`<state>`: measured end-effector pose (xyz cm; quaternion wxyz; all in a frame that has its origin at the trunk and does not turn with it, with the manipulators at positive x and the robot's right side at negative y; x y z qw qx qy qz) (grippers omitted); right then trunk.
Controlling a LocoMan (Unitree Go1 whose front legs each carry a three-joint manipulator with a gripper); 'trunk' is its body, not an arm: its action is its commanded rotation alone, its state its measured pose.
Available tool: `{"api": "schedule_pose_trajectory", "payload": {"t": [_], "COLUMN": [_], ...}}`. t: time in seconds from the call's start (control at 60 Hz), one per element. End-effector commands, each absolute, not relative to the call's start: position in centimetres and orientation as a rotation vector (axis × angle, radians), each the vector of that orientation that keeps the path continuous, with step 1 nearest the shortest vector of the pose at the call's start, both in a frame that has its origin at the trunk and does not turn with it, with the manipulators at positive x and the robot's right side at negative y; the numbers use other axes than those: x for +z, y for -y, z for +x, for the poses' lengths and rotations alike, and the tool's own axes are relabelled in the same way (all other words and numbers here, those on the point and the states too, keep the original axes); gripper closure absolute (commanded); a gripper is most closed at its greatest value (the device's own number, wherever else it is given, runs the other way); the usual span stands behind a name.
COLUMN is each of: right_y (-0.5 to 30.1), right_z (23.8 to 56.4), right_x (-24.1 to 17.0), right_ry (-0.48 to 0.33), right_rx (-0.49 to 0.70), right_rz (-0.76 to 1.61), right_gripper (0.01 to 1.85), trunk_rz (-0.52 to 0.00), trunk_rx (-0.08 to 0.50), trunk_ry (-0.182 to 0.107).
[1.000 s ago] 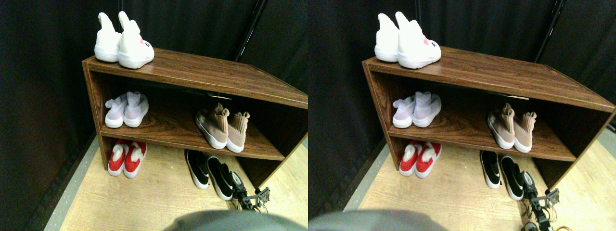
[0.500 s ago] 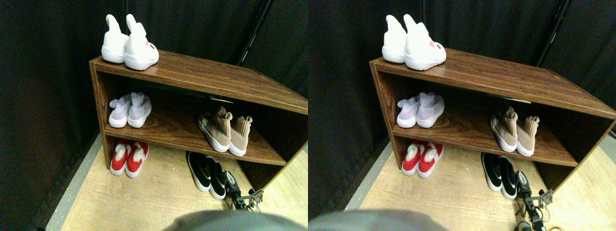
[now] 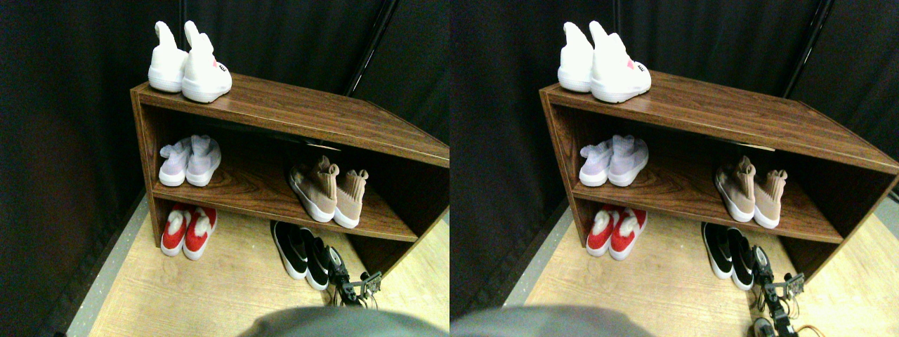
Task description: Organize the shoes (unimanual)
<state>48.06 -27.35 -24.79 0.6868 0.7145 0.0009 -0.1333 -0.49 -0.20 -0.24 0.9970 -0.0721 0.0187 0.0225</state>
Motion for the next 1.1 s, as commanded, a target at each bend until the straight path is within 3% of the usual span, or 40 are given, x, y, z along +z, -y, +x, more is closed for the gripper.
{"api": "schedule_pose_trajectory", "payload": {"t": [0.017,0.283,0.567,0.8,1.1], "right_y": [27.5,28.8,30.1,29.9,29.4], "right_z": [48.0,47.3,45.7,42.9,39.3], "right_x": [-24.1,-22.8,-18.7,-16.4,-14.3], "right_ry": [0.033,0.053,0.072,0.12,0.09], "right_rx": [-0.28,-0.271,-0.146,-0.119,-0.019], "right_rz": [1.579,1.57,1.468,1.437,1.368], "right_gripper": [1.8,1.8,1.8,1.8,1.8], "trunk_rz": [-0.15,-0.135,-0.132,-0.13,-0.128], "trunk_rx": [0.056,0.029,0.0,-0.012,-0.021], "trunk_ry": [-0.061,-0.036,0.004,0.02,0.037]}}
